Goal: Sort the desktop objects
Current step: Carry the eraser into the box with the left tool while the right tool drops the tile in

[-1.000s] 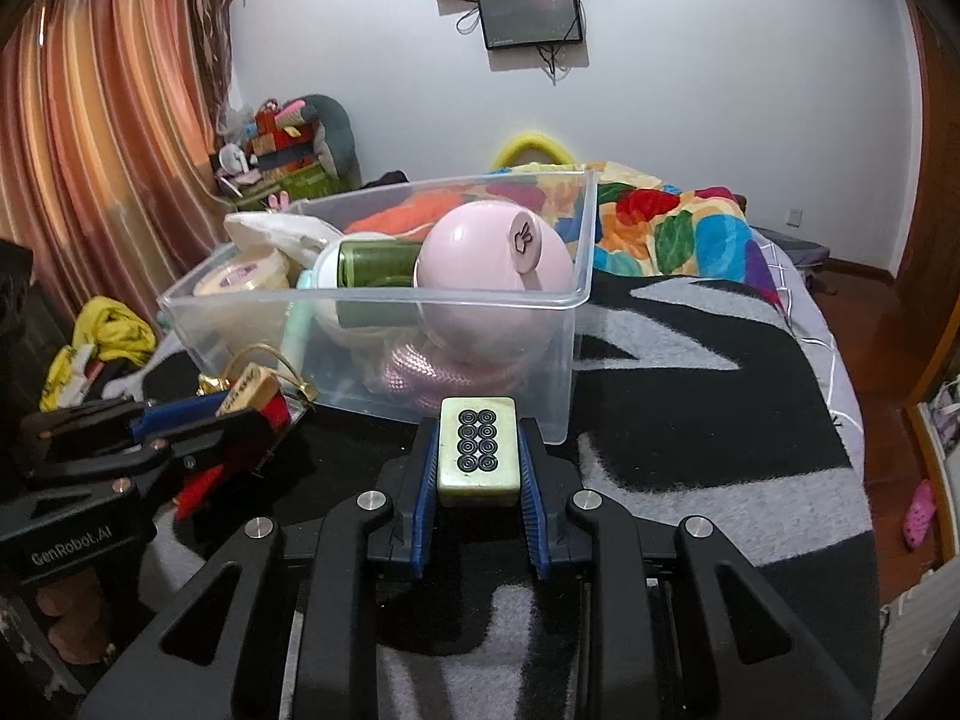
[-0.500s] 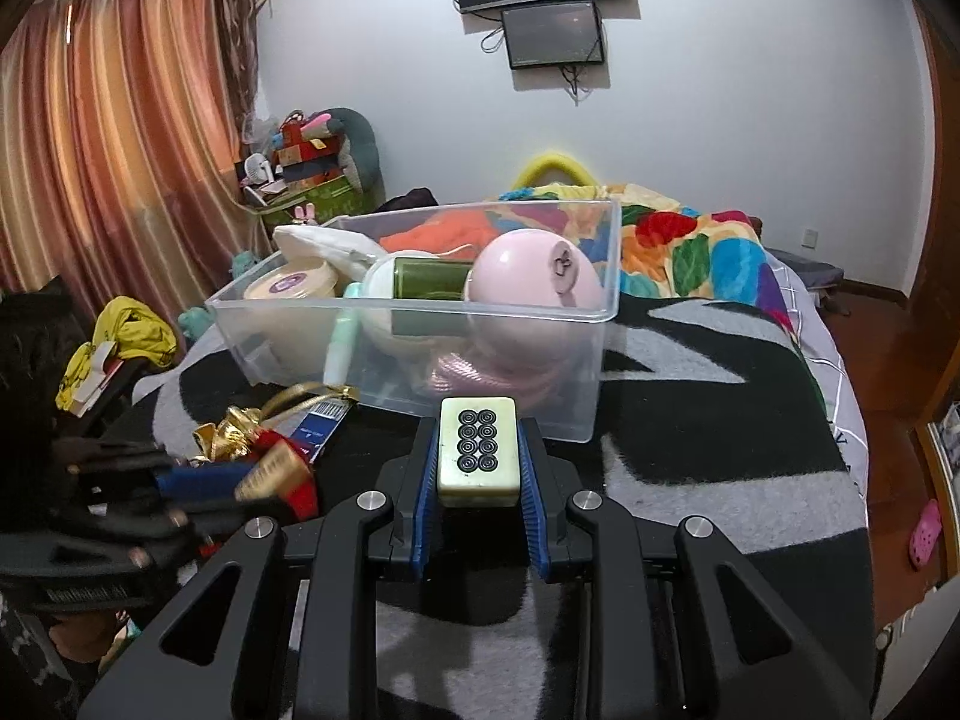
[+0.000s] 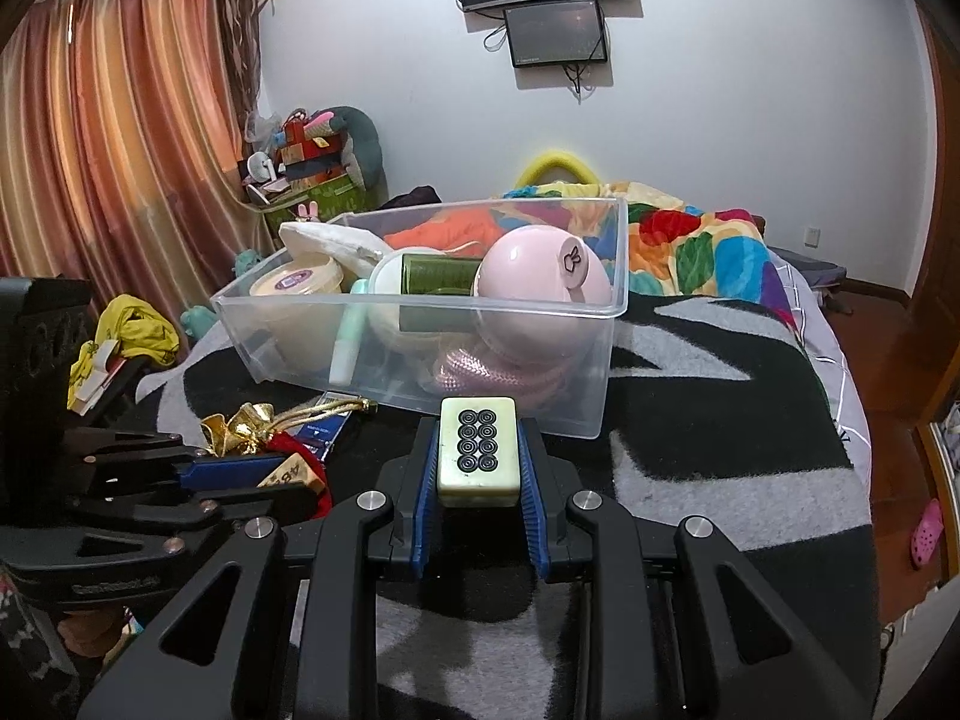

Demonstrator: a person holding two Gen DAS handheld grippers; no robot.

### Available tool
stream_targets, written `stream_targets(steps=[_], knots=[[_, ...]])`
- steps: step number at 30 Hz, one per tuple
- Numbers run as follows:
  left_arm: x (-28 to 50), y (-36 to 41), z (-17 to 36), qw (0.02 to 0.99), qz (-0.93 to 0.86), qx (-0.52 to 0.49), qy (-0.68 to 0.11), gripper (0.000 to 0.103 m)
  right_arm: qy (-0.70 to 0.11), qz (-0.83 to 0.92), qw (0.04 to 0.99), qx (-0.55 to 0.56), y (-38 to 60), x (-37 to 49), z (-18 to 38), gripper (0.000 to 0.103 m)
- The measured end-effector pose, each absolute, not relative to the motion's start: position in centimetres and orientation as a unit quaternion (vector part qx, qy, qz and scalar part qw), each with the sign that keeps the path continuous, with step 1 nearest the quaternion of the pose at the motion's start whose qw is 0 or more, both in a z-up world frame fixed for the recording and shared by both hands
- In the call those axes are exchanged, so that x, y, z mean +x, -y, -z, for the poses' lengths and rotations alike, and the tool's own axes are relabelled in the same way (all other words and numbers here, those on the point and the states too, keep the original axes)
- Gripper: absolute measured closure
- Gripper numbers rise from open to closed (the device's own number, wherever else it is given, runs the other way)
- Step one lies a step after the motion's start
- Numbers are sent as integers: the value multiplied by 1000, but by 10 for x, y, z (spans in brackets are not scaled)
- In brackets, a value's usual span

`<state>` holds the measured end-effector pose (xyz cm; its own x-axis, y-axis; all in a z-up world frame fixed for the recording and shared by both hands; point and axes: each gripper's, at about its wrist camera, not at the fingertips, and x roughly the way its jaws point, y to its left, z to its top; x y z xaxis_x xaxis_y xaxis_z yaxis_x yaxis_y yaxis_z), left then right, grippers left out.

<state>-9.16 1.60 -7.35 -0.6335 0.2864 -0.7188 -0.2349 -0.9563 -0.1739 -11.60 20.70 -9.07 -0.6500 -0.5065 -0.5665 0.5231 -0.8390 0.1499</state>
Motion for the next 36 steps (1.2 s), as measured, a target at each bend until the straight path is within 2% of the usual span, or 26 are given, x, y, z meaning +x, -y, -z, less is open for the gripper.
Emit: stream_targets(steps=[22,36], knots=[[-116,11,6,105,-949,-294,47,79,-15,916,286,280,-180,-132,61,81],[-169,18,23,80,-945,-313,57,79,-43,915,283,285,-154,-157,60,81]])
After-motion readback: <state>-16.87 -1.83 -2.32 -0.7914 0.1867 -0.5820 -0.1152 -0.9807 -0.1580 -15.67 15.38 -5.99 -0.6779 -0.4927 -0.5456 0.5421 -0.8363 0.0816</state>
